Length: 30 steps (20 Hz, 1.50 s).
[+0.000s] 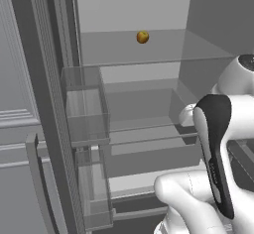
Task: Grab a lemon wedge from the fridge and one ice cube from the ice bowl, and put them in the glass of lemonade.
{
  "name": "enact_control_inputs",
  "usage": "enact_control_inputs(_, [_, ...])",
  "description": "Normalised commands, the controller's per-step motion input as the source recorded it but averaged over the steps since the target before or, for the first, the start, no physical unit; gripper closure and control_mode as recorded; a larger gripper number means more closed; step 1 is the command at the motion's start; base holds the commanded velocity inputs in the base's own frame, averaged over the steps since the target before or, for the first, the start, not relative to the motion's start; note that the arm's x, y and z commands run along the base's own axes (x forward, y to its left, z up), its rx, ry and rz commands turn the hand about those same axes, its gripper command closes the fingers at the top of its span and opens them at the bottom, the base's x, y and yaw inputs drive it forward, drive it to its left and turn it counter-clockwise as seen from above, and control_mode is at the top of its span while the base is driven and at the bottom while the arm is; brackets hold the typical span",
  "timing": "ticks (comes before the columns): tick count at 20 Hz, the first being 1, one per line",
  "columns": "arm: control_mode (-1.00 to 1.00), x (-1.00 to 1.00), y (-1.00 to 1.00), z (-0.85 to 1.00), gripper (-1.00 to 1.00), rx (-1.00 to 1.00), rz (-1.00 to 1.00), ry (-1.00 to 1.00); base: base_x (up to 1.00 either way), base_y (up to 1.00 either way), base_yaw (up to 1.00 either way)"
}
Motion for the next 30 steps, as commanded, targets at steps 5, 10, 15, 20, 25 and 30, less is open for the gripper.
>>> enact_control_inputs(5, [-1.0, 0.0, 0.0, 0.0, 1.0, 0.0, 0.0, 0.0, 0.0, 0.0, 0.0])
enact_control_inputs(10, [1.0, -0.04, 0.0, 0.0, 1.0, 0.0, 0.0, 0.0, -0.34, 0.0, 0.0])
enact_control_inputs(15, [1.0, 0.0, 0.0, 0.0, 1.0, 0.0, 0.0, 0.0, -1.0, 0.0, 0.0])
enact_control_inputs(20, [1.0, 0.0, 0.0, 0.0, 1.0, 0.0, 0.0, 0.0, -1.0, 0.14, 0.13])
enact_control_inputs(25, [1.0, 0.0, 0.0, 0.0, 1.0, 0.0, 0.0, 0.0, -0.58, 0.43, 0.66])
enact_control_inputs(30, [1.0, 0.0, 0.0, 0.0, 1.0, 0.0, 0.0, 0.0, 0.01, 0.16, 0.89])
